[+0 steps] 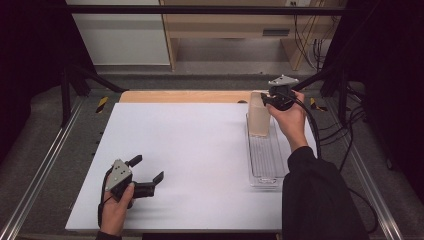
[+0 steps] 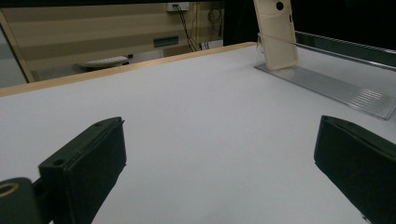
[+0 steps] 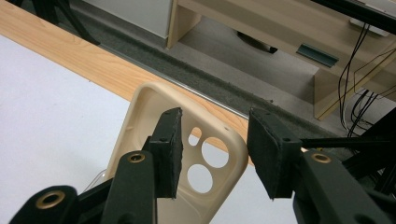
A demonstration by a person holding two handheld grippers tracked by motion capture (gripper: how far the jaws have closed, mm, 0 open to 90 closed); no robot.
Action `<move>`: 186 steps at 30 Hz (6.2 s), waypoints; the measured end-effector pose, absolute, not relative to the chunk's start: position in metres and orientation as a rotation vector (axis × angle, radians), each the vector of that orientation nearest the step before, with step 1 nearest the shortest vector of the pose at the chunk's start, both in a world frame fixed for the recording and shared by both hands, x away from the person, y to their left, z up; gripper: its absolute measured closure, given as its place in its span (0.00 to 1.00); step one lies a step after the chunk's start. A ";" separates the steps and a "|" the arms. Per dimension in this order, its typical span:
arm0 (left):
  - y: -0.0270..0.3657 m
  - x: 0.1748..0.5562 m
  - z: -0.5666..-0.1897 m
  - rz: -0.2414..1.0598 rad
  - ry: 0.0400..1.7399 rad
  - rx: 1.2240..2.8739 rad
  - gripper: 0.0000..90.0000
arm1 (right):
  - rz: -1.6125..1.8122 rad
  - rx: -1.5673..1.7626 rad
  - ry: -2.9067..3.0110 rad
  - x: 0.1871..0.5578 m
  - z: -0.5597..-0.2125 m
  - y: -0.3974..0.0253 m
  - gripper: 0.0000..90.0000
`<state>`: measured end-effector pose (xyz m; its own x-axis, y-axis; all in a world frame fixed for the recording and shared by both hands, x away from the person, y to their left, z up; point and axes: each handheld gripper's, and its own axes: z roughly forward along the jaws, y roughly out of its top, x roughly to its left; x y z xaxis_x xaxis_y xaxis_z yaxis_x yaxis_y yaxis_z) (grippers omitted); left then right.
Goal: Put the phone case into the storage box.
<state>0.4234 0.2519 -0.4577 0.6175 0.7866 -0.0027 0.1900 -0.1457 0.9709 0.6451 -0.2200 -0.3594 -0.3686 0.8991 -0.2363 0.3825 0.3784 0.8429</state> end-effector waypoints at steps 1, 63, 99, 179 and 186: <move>0.252 0.423 -0.458 0.635 0.814 1.672 0.02 | 0.917 1.105 1.921 0.645 -0.359 -0.220 0.61; 0.251 0.423 -0.458 0.639 0.816 1.680 0.02 | 0.973 1.287 1.979 0.642 -0.358 -0.210 0.06; 0.252 0.423 -0.457 0.644 0.818 1.671 0.02 | 1.017 1.331 1.990 0.635 -0.349 -0.200 0.06; 0.266 0.417 -0.454 0.661 0.859 1.609 0.02 | 1.462 1.087 1.739 0.543 -0.291 -0.214 0.05; 0.272 0.411 -0.452 0.670 0.863 1.592 0.02 | 1.493 1.085 1.770 0.533 -0.296 -0.217 0.05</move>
<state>0.4106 0.2719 -0.4523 0.5669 0.8232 -0.0311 0.1738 -0.0826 0.9813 0.5326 -0.2167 -0.2964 -0.5038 0.8607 0.0726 0.2162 0.0443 0.9753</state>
